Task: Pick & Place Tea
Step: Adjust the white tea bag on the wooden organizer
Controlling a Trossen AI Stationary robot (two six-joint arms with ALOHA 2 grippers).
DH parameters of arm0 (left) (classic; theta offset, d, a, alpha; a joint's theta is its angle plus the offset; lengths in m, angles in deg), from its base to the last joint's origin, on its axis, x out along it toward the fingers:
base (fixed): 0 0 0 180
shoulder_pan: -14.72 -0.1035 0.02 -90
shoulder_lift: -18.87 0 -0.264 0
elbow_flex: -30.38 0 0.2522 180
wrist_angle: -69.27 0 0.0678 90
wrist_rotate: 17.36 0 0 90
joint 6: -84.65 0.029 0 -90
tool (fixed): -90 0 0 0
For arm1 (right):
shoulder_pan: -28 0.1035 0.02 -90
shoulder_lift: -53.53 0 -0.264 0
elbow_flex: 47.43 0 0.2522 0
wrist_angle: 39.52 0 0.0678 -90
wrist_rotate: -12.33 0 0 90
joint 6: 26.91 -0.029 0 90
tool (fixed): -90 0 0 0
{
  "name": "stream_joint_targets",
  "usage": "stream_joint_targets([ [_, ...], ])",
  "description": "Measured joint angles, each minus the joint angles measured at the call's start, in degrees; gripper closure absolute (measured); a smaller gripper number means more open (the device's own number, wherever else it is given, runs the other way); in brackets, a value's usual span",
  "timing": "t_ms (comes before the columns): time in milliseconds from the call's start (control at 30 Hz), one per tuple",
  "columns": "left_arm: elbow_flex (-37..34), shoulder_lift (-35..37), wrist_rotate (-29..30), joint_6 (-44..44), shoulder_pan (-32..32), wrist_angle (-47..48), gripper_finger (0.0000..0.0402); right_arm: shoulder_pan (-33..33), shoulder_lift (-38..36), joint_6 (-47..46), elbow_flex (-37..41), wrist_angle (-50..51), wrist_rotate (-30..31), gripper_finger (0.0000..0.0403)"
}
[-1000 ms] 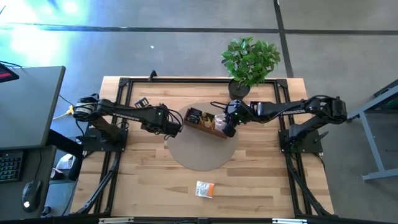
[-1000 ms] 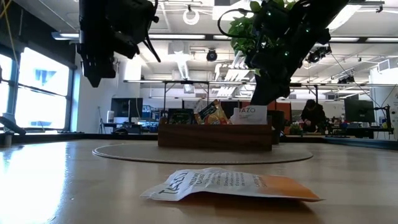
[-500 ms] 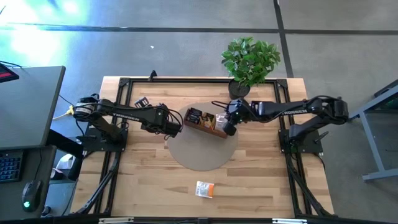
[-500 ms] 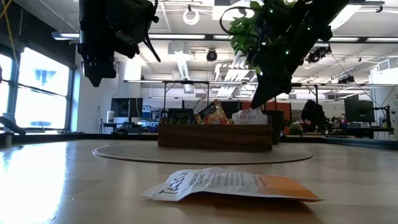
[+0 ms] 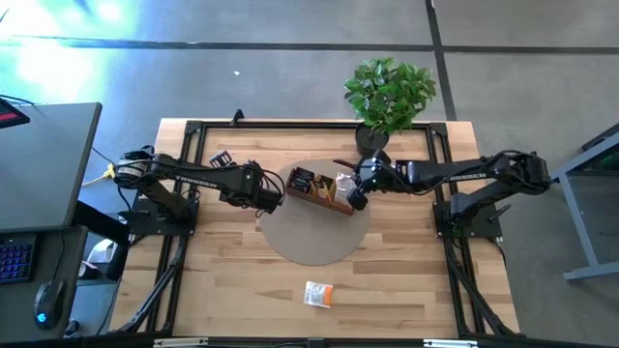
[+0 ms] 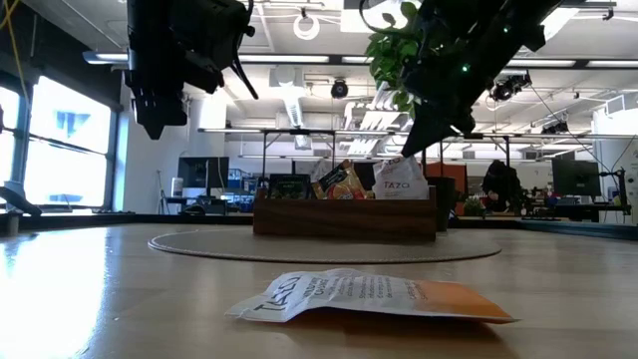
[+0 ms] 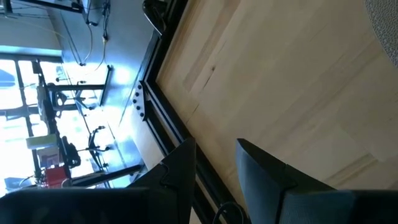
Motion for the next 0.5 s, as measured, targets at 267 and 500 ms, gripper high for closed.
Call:
stream_joint_targets([
  [267,0.0,0.0,0.28,0.0,0.0,-0.11,0.0291,4.31,0.63,-3.48,0.02,0.39,7.28,0.04],
  [500,0.0,-0.02,1.11,0.07,0.0,-1.59,0.0291,6.62,2.42,-4.99,0.02,-0.04,11.29,0.0394],
])
